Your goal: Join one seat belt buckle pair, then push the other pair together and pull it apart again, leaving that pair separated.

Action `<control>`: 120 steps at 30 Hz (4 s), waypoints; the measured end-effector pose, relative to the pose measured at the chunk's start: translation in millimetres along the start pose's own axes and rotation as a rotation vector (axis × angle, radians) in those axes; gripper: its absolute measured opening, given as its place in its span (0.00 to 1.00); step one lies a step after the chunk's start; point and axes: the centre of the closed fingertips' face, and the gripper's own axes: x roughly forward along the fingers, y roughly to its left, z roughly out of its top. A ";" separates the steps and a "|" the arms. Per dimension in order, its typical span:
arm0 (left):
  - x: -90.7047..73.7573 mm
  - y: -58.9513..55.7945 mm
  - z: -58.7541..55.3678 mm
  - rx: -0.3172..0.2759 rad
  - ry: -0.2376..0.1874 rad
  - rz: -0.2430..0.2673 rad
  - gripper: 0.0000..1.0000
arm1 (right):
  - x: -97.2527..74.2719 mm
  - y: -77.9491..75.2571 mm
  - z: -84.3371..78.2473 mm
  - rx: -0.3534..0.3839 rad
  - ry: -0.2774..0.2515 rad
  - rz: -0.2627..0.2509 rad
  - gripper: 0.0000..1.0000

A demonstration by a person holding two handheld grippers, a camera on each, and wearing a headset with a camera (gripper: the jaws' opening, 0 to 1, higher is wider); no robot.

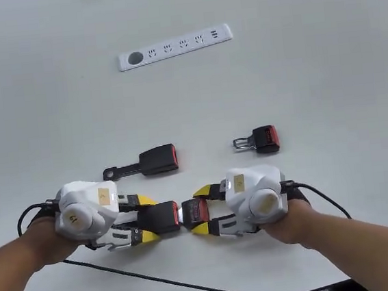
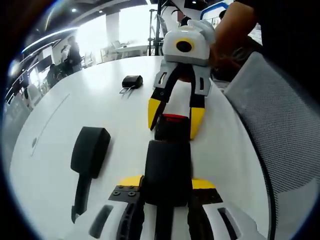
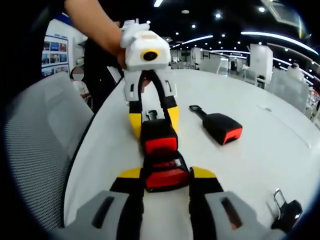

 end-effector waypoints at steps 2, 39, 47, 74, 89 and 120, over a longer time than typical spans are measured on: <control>-0.3 -0.6 0.8 -0.005 -0.004 -0.002 0.33 | -0.3 1.0 0.6 0.004 -0.004 0.001 0.33; -24.3 22.1 37.9 0.056 0.072 0.187 0.57 | -69.7 -24.0 -0.1 0.129 -0.052 -0.114 0.65; -30.3 70.6 67.5 0.059 0.044 0.282 0.53 | -120.7 -62.0 -20.0 0.126 -0.024 -0.187 0.70; 15.0 115.4 37.3 -0.111 0.047 0.187 0.58 | -129.4 -137.8 -73.1 0.087 0.203 -0.015 0.64; 24.3 110.2 41.9 -0.063 0.025 0.116 0.43 | -123.1 -141.0 -66.2 0.014 0.212 0.000 0.43; 22.8 110.4 42.4 -0.078 0.012 0.120 0.39 | -103.0 -142.9 -54.1 0.006 0.107 0.010 0.34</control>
